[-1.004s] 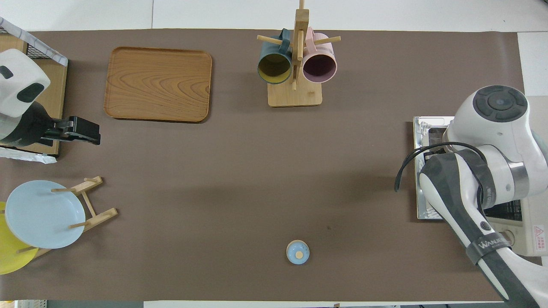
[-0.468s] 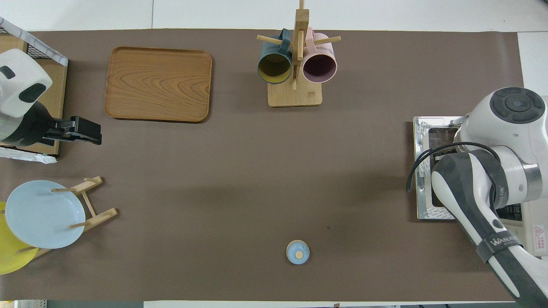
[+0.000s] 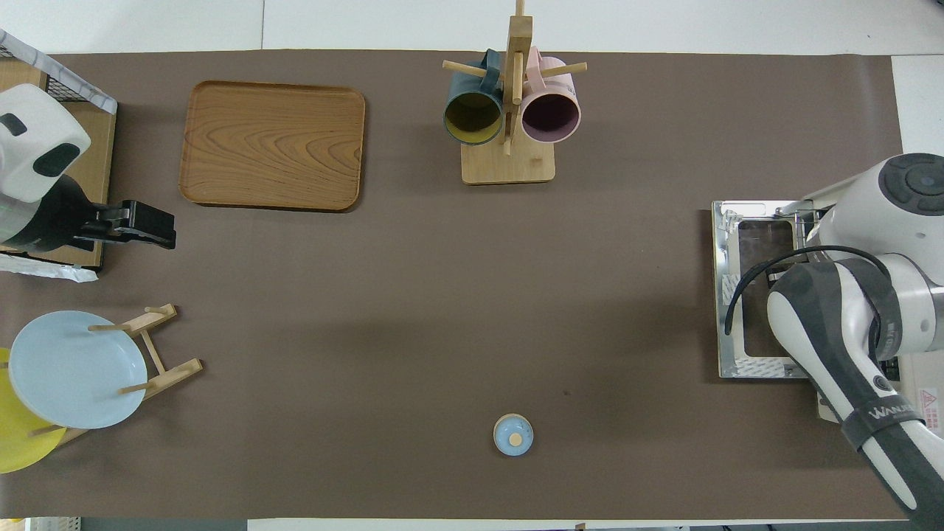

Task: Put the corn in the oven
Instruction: 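Release the plate and draw the right gripper out of the oven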

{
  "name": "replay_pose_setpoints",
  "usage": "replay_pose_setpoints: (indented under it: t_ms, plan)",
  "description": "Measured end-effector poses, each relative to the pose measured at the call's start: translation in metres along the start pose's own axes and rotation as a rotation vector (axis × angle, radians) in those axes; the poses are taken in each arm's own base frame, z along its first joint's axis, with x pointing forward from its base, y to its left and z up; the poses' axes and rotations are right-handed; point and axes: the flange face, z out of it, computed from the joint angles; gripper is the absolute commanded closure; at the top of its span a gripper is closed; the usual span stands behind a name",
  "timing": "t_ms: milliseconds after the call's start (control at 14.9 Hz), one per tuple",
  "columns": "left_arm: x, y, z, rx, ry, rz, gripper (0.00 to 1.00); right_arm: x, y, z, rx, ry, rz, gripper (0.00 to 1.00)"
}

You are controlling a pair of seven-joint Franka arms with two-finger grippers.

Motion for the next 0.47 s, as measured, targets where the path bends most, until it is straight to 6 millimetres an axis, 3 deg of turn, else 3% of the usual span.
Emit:
replay_pose_setpoints:
  t_ms: [268, 468]
  plan:
    - [-0.003, -0.003, -0.006, -0.001, 0.012, -0.006, 0.0, -0.001, -0.009, 0.002, 0.027, -0.006, -0.002, 0.56]
    - [-0.007, -0.005, -0.013, -0.001, 0.024, -0.009, 0.0, 0.001, -0.029, -0.008, 0.029, 0.011, -0.033, 0.6]
